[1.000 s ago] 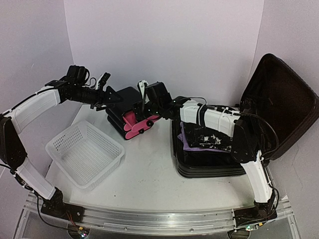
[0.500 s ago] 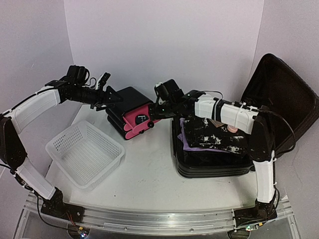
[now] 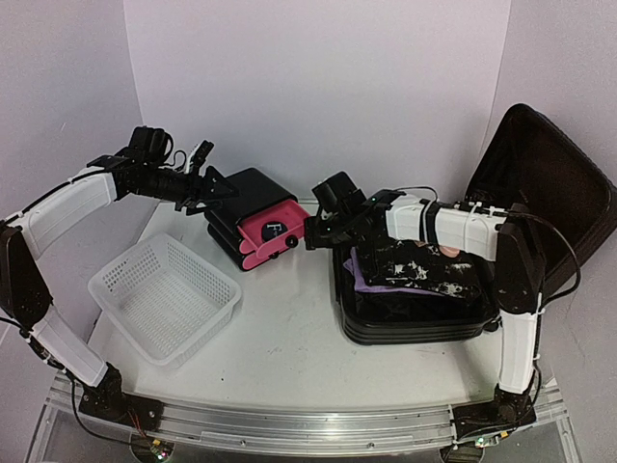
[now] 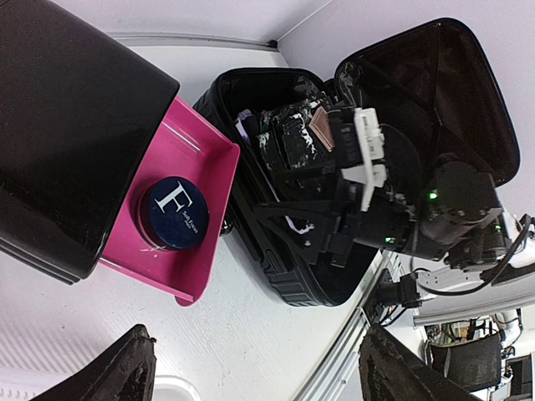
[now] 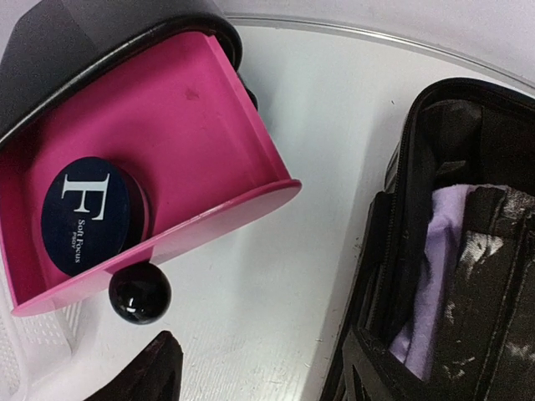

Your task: Open, take out, and arrange the luggage

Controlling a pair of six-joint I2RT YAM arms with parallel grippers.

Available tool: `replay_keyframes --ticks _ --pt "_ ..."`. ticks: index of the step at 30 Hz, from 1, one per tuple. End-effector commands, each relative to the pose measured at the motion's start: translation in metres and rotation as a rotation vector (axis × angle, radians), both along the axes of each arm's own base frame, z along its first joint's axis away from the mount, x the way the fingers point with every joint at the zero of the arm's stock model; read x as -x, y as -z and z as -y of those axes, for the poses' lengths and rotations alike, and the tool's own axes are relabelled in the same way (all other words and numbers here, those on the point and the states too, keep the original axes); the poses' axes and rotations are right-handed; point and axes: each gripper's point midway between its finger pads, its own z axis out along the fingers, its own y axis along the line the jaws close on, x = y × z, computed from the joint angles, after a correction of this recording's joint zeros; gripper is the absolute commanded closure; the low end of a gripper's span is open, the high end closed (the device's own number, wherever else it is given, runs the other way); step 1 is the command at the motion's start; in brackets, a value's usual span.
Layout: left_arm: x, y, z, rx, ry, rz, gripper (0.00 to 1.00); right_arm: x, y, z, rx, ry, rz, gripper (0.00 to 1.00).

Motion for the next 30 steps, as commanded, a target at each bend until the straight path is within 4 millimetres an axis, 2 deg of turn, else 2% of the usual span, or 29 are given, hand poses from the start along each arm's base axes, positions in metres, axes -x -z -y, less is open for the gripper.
replay_keyframes --ticks 1,7,13,26,30 --pt "-0.002 -0.017 -0.001 0.025 0.004 0.064 0.16 -0.018 -0.010 -0.021 -0.068 0.007 0.060 0.32" --pt "-0.001 -0.018 0.000 0.029 0.008 0.064 0.16 -0.031 -0.014 -0.035 -0.092 0.005 0.100 0.34" --pt "0.000 -0.019 0.000 0.032 0.009 0.067 0.15 -0.048 -0.021 -0.059 -0.144 -0.016 0.133 0.32" --pt "0.001 -0.020 0.001 0.040 0.016 0.058 0.15 -0.083 -0.024 -0.093 -0.213 0.007 0.209 0.20" --pt "0.001 -0.020 0.001 0.041 0.016 0.058 0.15 -0.092 -0.024 -0.096 -0.217 0.028 0.231 0.16"
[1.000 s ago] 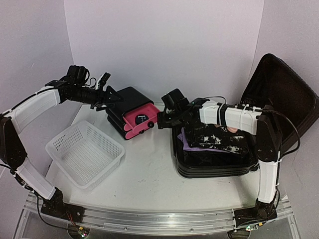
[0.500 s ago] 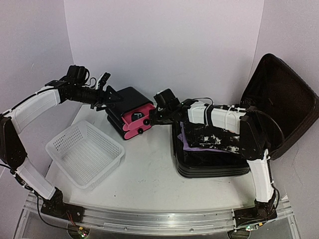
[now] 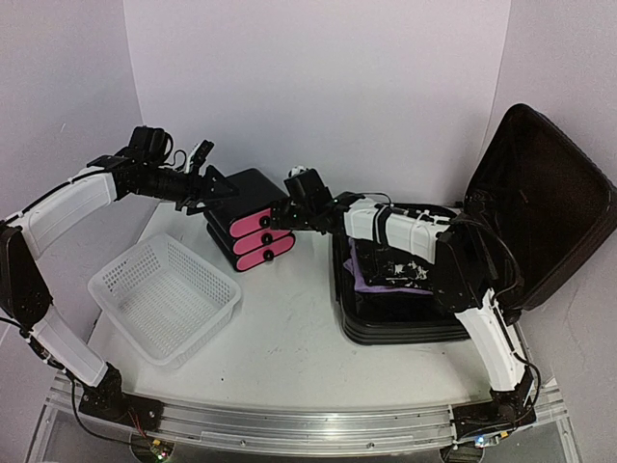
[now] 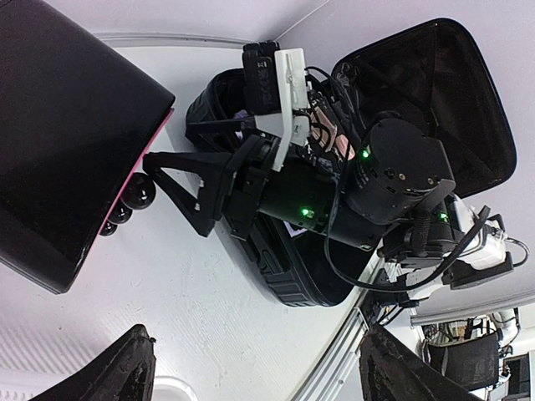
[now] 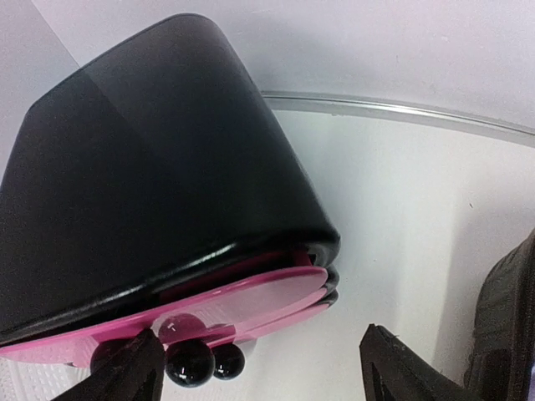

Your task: Open, take out, and arrange the luggage

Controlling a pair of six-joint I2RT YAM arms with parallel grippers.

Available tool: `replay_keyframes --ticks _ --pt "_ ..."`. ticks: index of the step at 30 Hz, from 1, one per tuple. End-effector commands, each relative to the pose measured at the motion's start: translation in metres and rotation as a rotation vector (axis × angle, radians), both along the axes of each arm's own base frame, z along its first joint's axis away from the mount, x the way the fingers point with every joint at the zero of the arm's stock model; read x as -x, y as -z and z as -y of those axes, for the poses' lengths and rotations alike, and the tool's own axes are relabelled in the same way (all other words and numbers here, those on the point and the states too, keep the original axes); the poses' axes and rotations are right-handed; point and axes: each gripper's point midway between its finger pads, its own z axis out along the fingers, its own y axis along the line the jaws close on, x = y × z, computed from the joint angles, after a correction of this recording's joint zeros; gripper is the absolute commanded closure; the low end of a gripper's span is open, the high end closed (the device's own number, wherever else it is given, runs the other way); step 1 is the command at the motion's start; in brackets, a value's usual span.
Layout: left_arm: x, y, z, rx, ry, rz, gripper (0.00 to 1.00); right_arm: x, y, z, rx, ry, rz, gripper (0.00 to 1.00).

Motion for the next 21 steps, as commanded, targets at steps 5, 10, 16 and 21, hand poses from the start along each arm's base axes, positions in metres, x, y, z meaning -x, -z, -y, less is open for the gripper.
replay_keyframes --ticks 5,10,16,21 --pt "0.000 -0.019 0.000 0.036 0.014 0.057 0.15 -0.018 -0.032 -0.014 -0.076 0.041 0.103 0.08" --pt "0.002 -0.022 0.000 0.037 0.014 0.067 0.15 -0.004 -0.050 -0.010 -0.089 -0.005 0.085 0.05" --pt "0.004 -0.025 0.000 0.045 0.019 0.068 0.15 0.037 -0.048 0.005 -0.039 -0.112 0.015 0.04" --pt "0.005 -0.028 -0.001 0.048 0.014 0.078 0.15 0.056 -0.021 -0.006 0.017 -0.197 -0.005 0.04"
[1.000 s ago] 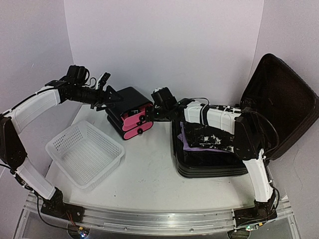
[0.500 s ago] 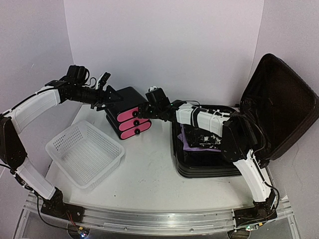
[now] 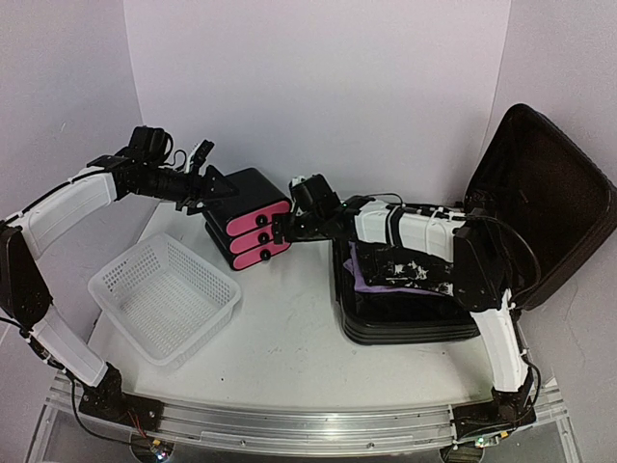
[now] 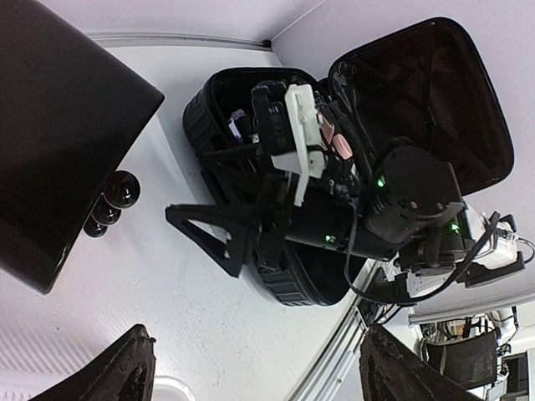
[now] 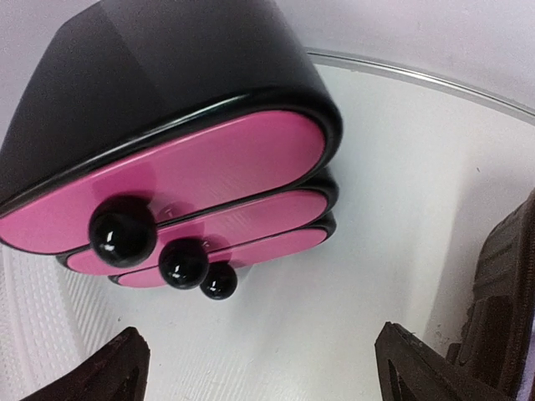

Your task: Open, take out, and arrange the luggage

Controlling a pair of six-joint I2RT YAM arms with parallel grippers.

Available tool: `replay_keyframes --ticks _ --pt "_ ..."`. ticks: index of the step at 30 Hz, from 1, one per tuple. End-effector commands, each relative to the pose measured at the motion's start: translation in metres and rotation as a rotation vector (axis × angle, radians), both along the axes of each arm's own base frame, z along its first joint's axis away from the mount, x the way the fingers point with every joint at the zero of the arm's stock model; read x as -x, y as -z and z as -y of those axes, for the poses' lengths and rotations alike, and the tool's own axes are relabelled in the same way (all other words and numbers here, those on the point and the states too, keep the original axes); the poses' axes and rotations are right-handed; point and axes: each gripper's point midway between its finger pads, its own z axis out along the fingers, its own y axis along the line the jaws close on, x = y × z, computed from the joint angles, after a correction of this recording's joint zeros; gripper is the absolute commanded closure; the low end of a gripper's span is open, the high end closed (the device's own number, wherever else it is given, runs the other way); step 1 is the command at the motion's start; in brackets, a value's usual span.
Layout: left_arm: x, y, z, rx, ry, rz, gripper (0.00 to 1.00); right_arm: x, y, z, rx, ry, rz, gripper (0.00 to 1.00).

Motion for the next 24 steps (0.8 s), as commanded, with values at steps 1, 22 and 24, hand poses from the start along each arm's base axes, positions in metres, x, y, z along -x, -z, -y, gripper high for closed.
replay_keyframes --ticks 1,22,24 --pt "0.004 -0.027 -0.002 0.040 0.005 0.082 0.15 0.015 -0.026 -0.021 -0.054 -0.102 0.052 0.04" --pt "0.006 -0.031 -0.002 0.047 0.009 0.088 0.11 -0.018 0.016 -0.061 -0.178 -0.078 0.151 0.30" --pt "0.007 -0.032 -0.003 0.048 0.009 0.088 0.11 -0.020 0.017 -0.061 -0.177 -0.073 0.154 0.31"
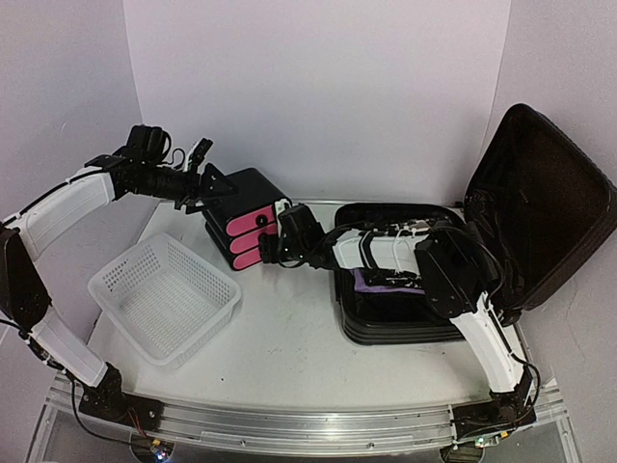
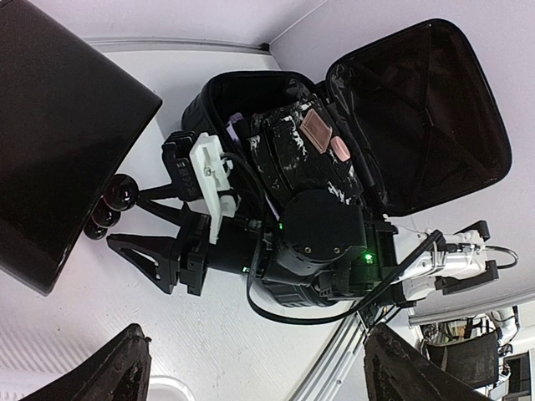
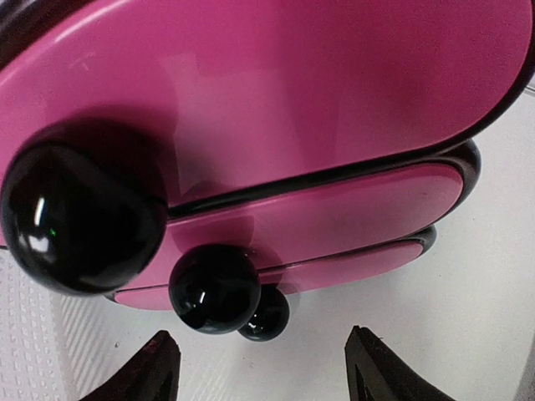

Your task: Open, take out, and arrange the luggage

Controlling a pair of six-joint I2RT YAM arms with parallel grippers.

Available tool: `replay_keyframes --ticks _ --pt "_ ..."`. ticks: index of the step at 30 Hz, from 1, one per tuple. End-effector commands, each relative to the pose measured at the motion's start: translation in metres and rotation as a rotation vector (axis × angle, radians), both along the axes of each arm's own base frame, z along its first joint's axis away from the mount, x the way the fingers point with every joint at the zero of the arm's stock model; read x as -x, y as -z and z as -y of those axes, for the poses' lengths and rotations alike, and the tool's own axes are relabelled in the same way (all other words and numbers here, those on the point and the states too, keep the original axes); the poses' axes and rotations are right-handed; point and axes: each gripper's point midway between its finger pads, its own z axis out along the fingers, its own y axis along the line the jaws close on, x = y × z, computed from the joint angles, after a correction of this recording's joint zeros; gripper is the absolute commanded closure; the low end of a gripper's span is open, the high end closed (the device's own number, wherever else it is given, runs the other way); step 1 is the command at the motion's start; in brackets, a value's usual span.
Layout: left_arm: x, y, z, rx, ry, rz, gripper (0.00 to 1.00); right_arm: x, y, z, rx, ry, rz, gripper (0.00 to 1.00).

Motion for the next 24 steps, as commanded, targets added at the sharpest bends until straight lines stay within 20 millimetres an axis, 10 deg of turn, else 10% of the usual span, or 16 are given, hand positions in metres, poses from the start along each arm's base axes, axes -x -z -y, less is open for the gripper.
replay_keyframes --ticks 1,24 --pt "0.006 -0.028 -0.001 0.044 0.011 0.081 0.11 -0.017 -0.041 -0.013 -0.104 0.024 0.088 0.31" --pt "0.004 -0.029 -0.006 0.046 -0.001 0.083 0.00 -0.031 -0.036 -0.020 -0.150 0.077 0.098 0.52"
